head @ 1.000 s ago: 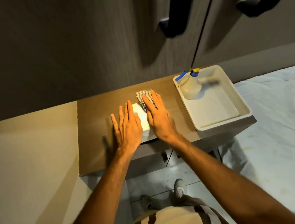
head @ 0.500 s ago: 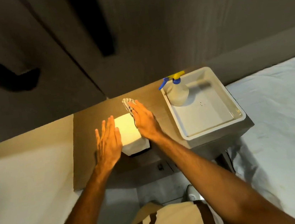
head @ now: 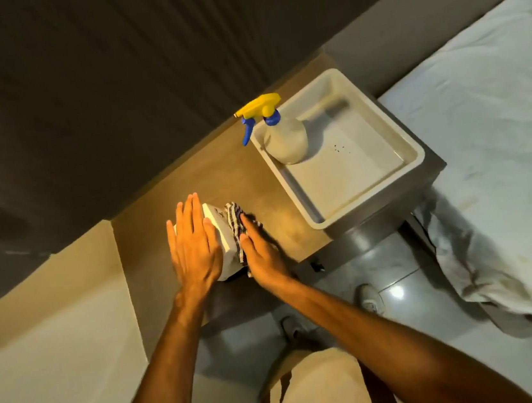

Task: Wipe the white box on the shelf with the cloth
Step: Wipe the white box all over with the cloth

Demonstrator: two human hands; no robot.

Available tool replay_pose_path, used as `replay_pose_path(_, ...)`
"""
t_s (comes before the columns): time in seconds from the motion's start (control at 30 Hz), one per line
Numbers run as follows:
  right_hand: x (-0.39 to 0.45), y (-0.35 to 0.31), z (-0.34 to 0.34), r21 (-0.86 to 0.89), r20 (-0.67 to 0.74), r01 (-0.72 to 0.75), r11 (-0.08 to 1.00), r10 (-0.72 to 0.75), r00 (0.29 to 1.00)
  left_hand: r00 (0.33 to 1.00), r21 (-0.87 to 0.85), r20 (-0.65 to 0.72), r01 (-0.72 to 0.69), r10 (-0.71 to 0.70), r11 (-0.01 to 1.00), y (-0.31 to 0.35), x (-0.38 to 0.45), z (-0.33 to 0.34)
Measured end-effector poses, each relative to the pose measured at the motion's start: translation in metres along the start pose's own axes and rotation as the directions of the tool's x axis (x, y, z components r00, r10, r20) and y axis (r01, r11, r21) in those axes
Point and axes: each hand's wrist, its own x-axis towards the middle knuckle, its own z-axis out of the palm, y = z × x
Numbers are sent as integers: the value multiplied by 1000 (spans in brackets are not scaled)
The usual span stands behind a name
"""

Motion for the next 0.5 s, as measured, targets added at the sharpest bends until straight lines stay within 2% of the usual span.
replay_pose_path(0.1, -9, -10, 0, 10, 42, 83, 996, -83, 996, 1000, -21, -4, 17, -17, 1000, 1, 1, 2)
replay_pose_path(0.2, 15, -26, 5, -42, 50, 176, 983, -174, 983, 1000, -33, 4, 8, -8, 999, 3, -1, 1)
replay_pose_path(0.37, 57, -22, 4, -79, 90, 76, 994, -69, 994, 1000, -30, 7, 5, -5, 1000, -2, 2, 5)
replay_pose_path(0.5, 31, -4, 4, -147, 79, 9, 989, 3, 997, 1000, 28, 14, -7, 7, 1000, -4, 4, 7)
